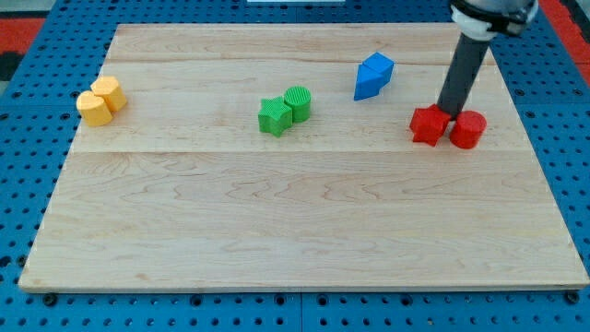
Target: Move the red circle towards the bottom right
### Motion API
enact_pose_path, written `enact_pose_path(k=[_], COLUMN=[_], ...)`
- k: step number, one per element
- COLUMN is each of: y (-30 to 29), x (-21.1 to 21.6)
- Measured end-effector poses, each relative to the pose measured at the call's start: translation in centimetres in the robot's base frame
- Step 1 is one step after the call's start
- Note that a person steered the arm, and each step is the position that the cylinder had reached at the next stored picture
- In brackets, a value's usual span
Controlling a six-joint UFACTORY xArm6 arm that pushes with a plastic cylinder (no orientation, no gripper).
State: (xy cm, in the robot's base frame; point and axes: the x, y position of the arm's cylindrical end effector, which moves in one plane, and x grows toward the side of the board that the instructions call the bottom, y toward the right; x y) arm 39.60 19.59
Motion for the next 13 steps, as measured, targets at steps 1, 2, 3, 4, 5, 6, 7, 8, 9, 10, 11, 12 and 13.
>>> enact_pose_path(k=[1, 2, 3, 4, 5, 6, 7, 8, 9, 10, 11, 12, 13], y=[0.0, 0.5, 0.8, 0.9, 1.0, 2.2, 1.8, 1.1, 1.5, 3.5, 3.0, 3.4, 3.4], x=[-1.0, -1.6, -1.7, -2.0, -2.3, -2.3, -0.5, 3.1, 2.4, 5.9, 10.0, 11.5, 11.2])
